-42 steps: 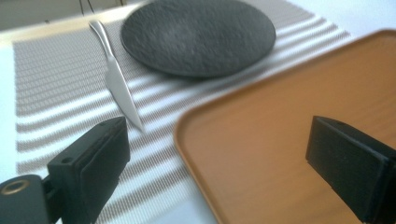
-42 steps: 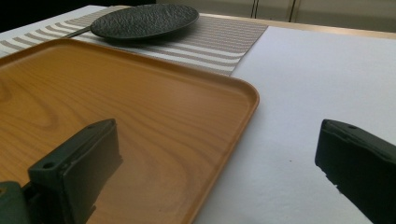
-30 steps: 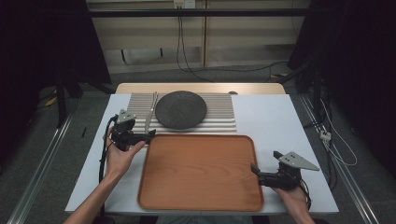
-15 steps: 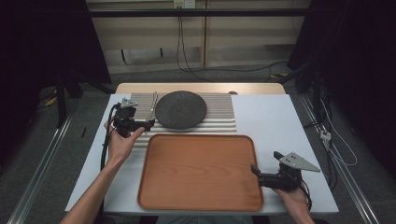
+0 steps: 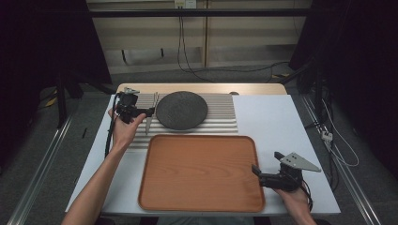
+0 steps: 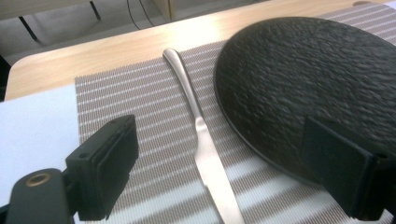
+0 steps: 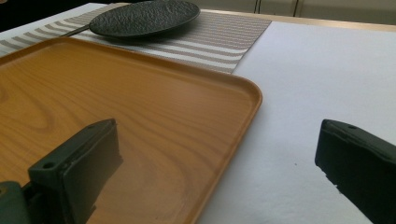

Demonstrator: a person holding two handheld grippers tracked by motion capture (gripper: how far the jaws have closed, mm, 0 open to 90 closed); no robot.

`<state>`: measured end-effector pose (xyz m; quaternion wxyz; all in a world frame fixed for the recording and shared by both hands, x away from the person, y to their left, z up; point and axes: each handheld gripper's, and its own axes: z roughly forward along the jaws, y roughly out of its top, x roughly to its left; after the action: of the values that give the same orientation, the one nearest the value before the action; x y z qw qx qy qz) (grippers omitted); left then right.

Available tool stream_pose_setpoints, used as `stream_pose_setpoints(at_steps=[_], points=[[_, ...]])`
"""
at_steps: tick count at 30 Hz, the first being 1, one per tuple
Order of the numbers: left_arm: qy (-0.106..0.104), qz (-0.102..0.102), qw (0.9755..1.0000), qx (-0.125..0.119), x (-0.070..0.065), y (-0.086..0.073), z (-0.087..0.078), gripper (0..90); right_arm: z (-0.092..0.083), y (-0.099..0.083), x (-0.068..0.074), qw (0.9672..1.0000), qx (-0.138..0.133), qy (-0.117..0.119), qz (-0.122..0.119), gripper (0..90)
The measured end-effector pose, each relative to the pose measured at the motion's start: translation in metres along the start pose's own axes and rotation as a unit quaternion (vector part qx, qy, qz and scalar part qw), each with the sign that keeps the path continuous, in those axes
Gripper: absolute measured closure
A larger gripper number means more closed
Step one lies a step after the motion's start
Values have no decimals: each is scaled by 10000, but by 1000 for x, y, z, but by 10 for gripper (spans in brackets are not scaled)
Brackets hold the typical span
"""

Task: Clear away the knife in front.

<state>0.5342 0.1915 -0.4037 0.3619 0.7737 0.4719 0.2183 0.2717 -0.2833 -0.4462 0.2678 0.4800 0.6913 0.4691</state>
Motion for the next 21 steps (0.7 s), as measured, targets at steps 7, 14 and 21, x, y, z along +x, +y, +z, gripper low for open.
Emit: stream_pose_setpoints(at_steps=[7, 14, 21], points=[[103, -19, 9998, 152, 7, 6, 22, 166, -1, 1, 1, 10000, -6, -14, 34, 1], [198, -44, 9992, 351, 16, 10, 44, 234, -1, 0, 1, 10000, -1, -26, 41, 1], [170, -131, 9986, 487, 19, 10, 60, 343, -1, 0, 1, 10000, -7, -2, 35, 1]])
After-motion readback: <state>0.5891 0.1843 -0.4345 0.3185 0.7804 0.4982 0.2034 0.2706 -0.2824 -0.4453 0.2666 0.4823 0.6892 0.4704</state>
